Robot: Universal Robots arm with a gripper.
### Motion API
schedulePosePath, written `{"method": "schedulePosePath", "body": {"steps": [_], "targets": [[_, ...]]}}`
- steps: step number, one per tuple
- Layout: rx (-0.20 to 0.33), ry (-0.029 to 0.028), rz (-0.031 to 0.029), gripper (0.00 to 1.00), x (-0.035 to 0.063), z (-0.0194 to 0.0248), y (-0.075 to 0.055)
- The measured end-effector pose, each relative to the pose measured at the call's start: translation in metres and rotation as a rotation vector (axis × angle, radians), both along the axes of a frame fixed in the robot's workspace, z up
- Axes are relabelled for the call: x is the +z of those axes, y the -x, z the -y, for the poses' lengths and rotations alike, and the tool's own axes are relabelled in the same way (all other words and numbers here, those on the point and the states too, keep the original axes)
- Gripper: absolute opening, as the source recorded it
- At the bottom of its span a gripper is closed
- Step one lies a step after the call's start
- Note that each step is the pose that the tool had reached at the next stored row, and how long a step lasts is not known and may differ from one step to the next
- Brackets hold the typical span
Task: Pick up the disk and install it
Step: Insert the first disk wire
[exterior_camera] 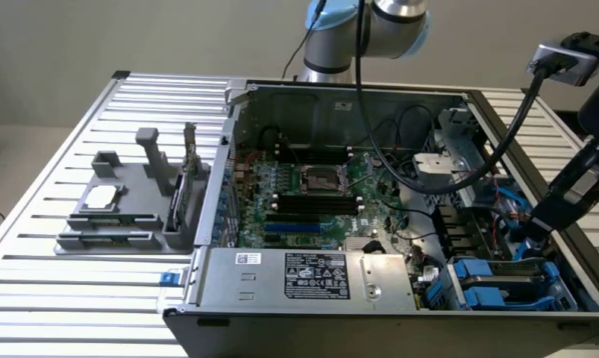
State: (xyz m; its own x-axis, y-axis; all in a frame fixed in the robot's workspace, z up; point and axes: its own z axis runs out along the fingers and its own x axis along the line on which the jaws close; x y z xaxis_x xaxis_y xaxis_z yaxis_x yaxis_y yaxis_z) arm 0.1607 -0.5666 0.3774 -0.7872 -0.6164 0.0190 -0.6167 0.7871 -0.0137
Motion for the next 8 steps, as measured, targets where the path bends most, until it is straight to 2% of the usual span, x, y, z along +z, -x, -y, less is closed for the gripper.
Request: {"method": "schedulePosePath", "body": {"steps": [8], "targets": [[-0.016, 0.0003, 0.0001, 0.3, 0.0, -0.001, -0.017]]}}
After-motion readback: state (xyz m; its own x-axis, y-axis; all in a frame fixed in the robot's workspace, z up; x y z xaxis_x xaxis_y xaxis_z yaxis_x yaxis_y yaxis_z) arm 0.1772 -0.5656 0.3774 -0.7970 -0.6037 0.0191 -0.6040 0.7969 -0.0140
